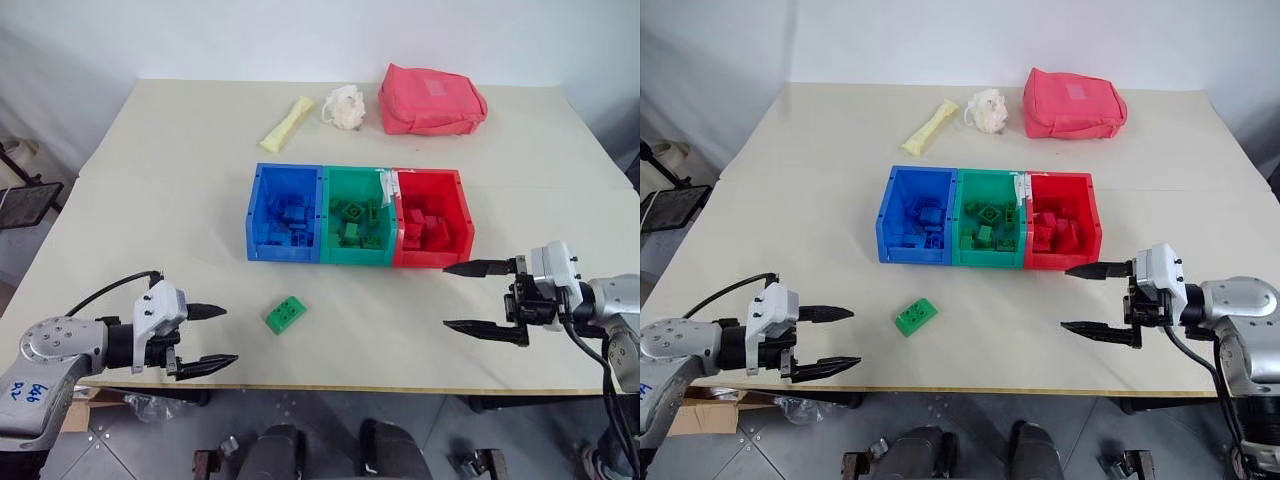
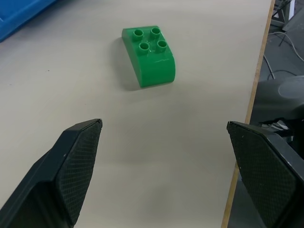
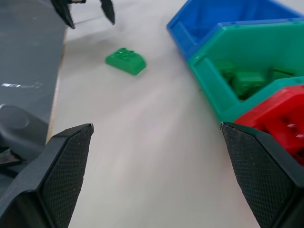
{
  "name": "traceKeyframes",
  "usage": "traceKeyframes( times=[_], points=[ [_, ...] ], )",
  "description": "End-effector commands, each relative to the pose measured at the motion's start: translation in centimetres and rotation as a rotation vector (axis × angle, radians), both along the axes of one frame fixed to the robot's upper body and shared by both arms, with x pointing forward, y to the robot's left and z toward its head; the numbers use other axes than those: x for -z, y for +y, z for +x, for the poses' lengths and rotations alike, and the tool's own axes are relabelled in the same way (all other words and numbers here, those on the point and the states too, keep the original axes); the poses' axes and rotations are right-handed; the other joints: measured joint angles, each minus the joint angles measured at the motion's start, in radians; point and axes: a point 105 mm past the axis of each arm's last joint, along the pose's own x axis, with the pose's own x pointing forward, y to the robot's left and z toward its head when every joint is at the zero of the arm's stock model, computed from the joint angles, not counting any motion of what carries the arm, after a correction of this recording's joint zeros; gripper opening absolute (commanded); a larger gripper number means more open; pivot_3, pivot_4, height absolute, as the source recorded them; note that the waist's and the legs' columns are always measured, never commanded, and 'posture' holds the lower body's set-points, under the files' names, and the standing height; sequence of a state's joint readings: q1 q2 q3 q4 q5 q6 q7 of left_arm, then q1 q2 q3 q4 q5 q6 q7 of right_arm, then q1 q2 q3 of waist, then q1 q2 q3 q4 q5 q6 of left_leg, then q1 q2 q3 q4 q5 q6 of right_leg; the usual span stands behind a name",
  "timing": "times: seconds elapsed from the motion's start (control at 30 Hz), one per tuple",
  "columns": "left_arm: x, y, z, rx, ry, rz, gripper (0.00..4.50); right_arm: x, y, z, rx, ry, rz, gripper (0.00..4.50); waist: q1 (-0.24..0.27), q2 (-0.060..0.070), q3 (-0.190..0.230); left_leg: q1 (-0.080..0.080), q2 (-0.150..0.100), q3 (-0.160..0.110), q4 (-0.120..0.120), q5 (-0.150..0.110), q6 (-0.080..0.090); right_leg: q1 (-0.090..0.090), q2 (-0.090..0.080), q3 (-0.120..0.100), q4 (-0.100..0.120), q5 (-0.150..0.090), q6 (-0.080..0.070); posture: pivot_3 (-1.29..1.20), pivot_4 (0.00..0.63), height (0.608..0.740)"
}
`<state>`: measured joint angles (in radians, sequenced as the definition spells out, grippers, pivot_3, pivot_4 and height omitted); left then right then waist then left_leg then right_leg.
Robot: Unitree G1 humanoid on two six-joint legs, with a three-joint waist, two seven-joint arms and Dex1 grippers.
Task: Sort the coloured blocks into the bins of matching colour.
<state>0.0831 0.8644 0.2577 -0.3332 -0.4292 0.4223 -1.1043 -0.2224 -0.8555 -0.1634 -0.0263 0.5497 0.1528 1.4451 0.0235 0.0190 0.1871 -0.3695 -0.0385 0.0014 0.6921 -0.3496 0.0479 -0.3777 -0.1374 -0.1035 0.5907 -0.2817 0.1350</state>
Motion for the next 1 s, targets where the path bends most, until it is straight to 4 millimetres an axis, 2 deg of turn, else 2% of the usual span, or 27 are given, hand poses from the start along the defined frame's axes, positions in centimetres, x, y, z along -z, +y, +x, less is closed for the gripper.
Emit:
traceKeyframes(
  times=[0.03, 0.27, 0.53, 0.77, 0.87, 1.0],
  points=[
    [-0.7, -0.1, 0.1, -0.002, -0.046, -0.03, 4.48, -0.9, 0.1, 0.0, -0.024, -0.043, -0.004, 4.5, 0.0, 0.0, 0.0, 0.0, 0.0, 0.0, 0.0, 0.0, 0.0, 0.0, 0.0, 0.0, 0.0, 0.0, 0.0, 0.0, 0.15, 0.74],
    [-0.5, -2.6, 0.2, 0.032, -0.097, -0.095, 4.48, -0.9, 0.7, -0.1, -0.041, -0.04, -0.007, 4.5, 0.0, 0.0, 0.0, 0.0, 0.0, 0.0, 0.0, 0.0, 0.0, 0.0, 0.0, 0.0, 0.0, 0.0, 0.0, 0.0, 0.15, 0.74],
    [2.0, -5.5, 2.7, 0.017, -0.14, -0.106, 4.48, -0.6, 1.5, -0.2, -0.039, -0.04, 0.005, 4.5, 0.002, 0.0, 0.0, 0.0, 0.0, 0.001, 0.0, 0.0, 0.0, 0.0, 0.002, 0.0, 0.0, 0.0, 0.0, 0.0, 0.15, 0.74],
    [4.0, -7.5, 4.5, 0.026, -0.143, -0.048, 4.48, -0.6, 1.0, -0.6, -0.01, -0.043, 0.003, 4.5, 0.003, 0.0, 0.0, 0.0, -0.001, 0.001, 0.0, 0.0, 0.0, 0.0, 0.004, 0.0, 0.0, 0.0, 0.0, 0.0, 0.15, 0.74],
    [3.9, -7.8, 4.6, 0.042, -0.147, -0.054, 3.91, -0.5, 0.8, -0.7, 0.002, -0.045, 0.004, 4.5, 0.002, 0.0, 0.0, 0.0, -0.001, 0.001, 0.0, 0.0, 0.0, 0.0, 0.004, 0.0, 0.001, 0.0, 0.0, 0.0, 0.15, 0.74],
    [3.0, -8.8, 4.9, 0.064, -0.16, -0.074, 2.7, -0.5, 0.5, -0.9, 0.022, -0.052, 0.01, 4.5, 0.004, 0.0, 0.0, 0.0, -0.001, 0.001, 0.0, 0.0, 0.0, 0.0, 0.003, 0.0, 0.0, 0.0, 0.0, 0.0, 0.15, 0.74]
  ],
)
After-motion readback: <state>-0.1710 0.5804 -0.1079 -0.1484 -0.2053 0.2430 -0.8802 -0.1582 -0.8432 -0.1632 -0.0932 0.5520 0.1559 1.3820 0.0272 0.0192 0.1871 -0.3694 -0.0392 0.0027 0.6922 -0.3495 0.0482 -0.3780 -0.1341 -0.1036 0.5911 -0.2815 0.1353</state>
